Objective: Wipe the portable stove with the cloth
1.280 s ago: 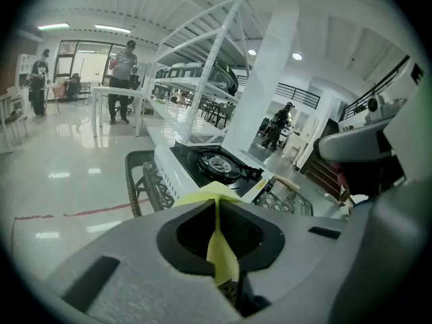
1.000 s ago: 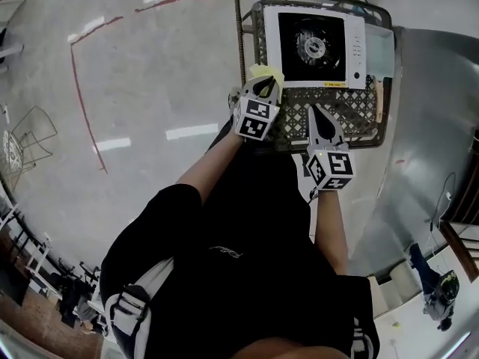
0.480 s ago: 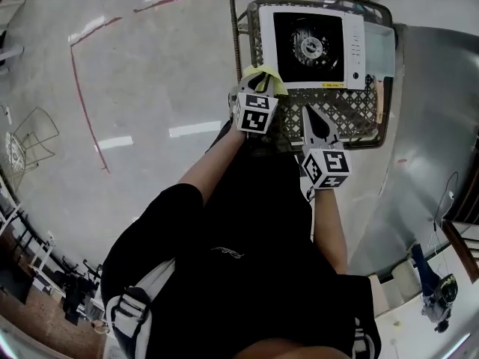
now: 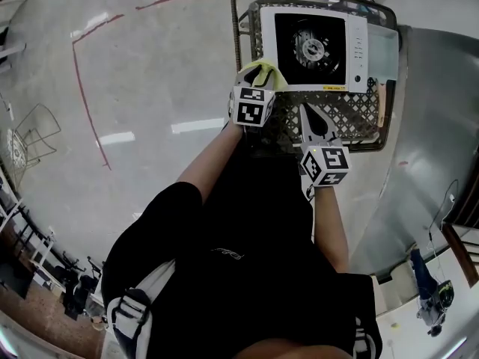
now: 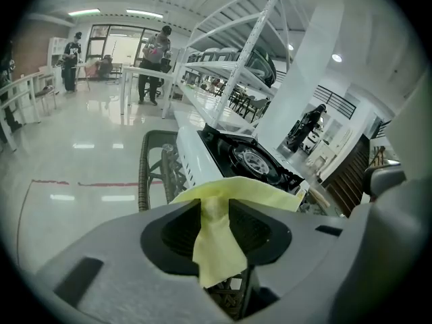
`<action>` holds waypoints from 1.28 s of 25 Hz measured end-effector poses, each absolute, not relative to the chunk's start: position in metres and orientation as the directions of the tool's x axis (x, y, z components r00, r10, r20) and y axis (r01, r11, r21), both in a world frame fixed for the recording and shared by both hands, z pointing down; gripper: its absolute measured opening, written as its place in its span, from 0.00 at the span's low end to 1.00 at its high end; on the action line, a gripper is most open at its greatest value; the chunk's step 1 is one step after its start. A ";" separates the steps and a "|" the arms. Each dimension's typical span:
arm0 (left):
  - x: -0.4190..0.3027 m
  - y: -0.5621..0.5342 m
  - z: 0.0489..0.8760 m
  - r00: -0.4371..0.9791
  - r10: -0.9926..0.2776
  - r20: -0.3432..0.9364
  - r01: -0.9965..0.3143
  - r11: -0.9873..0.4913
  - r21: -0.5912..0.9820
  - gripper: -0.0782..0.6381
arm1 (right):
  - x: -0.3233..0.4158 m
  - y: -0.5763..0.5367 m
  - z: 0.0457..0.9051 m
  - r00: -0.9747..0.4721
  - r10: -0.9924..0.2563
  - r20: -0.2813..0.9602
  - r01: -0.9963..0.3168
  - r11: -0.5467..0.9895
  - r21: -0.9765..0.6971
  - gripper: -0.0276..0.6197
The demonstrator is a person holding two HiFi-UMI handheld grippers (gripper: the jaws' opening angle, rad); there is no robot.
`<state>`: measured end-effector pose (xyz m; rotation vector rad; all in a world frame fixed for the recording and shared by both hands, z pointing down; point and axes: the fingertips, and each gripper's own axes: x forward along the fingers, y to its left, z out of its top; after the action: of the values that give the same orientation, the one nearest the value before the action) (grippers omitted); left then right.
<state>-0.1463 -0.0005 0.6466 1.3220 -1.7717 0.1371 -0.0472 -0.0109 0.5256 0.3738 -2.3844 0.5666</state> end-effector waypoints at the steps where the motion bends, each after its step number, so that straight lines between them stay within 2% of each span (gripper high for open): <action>1: -0.147 -0.003 0.647 -0.027 -0.716 0.697 -0.814 0.421 0.401 0.28 | -0.048 -0.011 0.527 -0.747 -0.116 0.654 -0.399 0.866 -0.302 0.05; 32: -0.205 -0.057 0.646 -0.011 -0.726 0.688 -0.820 0.400 0.409 0.30 | -0.087 -0.037 0.549 -0.726 -0.079 0.683 -0.403 0.854 -0.329 0.05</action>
<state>-0.2046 -0.0571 0.6462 1.3517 -1.7577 0.1322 -0.0870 -0.0372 0.5486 0.3481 -2.3339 0.6088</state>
